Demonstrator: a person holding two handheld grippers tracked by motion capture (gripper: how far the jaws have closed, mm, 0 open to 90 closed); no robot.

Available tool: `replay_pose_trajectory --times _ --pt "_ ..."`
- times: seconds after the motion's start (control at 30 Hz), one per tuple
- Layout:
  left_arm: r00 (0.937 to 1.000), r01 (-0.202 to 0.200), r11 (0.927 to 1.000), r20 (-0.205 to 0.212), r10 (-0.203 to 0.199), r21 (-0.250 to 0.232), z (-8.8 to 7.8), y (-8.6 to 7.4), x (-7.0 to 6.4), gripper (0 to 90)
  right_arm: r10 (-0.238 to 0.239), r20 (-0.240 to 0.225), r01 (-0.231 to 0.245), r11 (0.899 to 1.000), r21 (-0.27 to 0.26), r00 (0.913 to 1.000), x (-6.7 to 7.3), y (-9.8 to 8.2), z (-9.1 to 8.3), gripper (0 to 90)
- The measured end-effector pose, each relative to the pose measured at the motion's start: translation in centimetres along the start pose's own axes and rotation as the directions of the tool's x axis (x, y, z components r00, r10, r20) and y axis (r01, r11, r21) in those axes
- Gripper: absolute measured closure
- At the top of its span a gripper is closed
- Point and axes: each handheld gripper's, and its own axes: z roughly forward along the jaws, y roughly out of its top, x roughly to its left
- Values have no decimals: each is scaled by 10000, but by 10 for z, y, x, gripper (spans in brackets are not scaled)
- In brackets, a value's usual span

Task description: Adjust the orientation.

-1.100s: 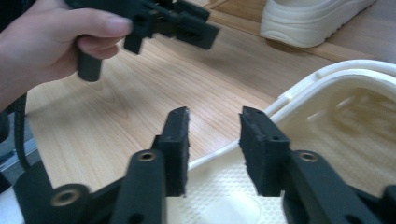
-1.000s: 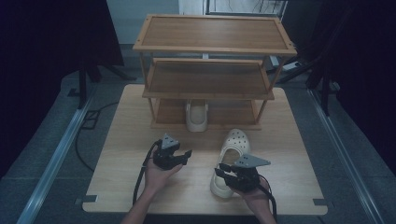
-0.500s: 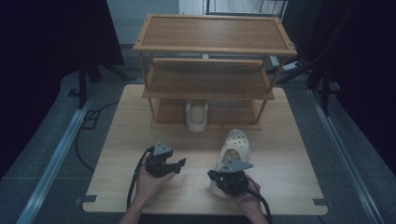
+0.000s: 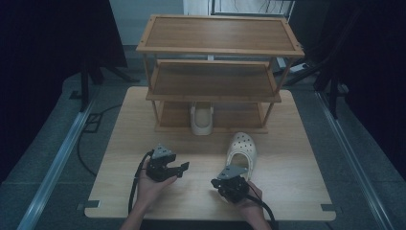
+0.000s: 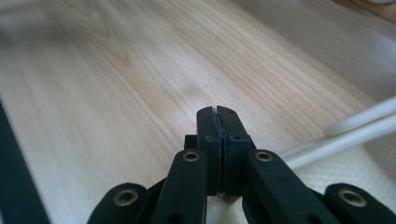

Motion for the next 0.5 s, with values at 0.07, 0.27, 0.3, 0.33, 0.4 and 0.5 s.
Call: replay_pose_trajectory --times 0.07,0.27,0.3,0.33,0.4,0.5 --pt "10000 60 10000 2 -60 23 0 -1 2 350 174 -150 -174 9998 6 9997 -3 -4 -5 873" --pt "9993 307 9995 230 -304 -110 -4 1 5 349 953 -570 -961 9953 -111 9938 -17 -14 -20 834" --pt "9994 277 9995 227 -274 -135 -5 1 5 350 1102 -648 -1115 9936 -167 9918 -19 -17 -22 835" --pt "9993 312 9994 231 -308 -163 -6 1 4 350 1281 -680 -1302 9911 -271 9894 -20 -21 -25 834" --pt "9993 289 9995 259 -285 -161 -6 1 4 350 1521 -721 -1552 9871 -398 9857 -23 -26 -29 834" --pt "9993 210 9998 317 -208 -62 -4 0 2 350 1589 -629 -1614 9862 -374 9853 -25 -30 -33 833"
